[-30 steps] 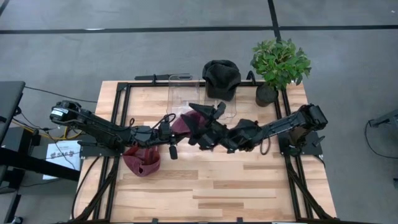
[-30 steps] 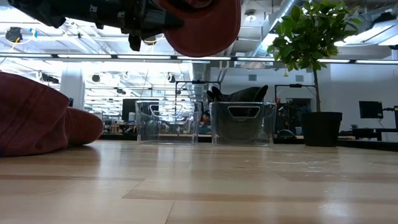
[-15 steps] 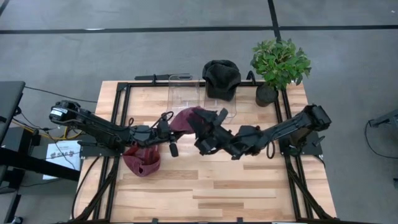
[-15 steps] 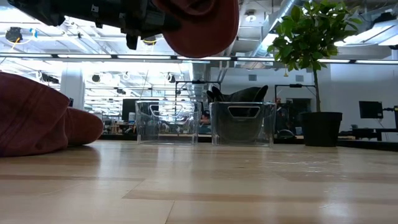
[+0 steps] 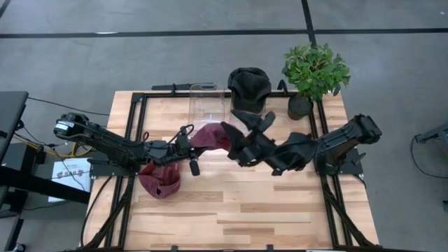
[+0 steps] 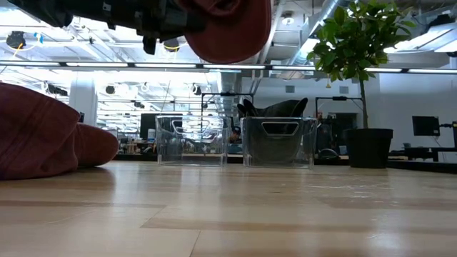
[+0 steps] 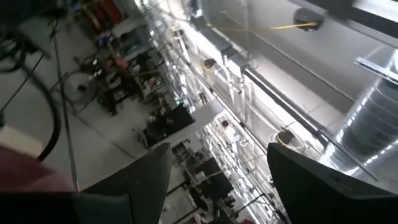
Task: Pick & Place hat
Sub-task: Put the right red cap into the left transparent bin
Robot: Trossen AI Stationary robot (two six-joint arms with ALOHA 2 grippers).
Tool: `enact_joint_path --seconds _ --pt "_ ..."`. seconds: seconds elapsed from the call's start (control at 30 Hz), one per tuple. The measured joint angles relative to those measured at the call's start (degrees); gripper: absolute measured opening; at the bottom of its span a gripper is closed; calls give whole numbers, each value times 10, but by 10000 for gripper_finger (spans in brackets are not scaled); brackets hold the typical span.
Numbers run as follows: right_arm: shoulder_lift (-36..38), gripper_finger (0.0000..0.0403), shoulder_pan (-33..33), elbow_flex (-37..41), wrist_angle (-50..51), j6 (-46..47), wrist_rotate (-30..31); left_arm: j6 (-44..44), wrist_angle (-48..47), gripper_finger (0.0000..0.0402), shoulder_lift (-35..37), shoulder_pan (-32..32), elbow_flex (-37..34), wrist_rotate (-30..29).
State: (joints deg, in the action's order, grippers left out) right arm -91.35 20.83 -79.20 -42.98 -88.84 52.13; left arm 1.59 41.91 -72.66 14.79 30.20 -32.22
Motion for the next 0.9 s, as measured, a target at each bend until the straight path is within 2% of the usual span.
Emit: enact_joint_path --seconds 0.13,0.23,0.5,0.77,0.9 --pt "1 258 16 0 -48 1 -24 -3 -9 15 0 0 0 -21" --pt "1 258 36 -11 -53 1 -19 -7 -12 15 0 0 0 -33" --pt "1 258 70 -30 -6 25 144 -27 -41 15 0 -1 0 -94" --pt "0 258 61 -30 10 88 211 -66 -74 15 0 -1 0 -98" --pt "0 258 50 -30 32 111 220 -73 -77 15 0 -1 0 -98"
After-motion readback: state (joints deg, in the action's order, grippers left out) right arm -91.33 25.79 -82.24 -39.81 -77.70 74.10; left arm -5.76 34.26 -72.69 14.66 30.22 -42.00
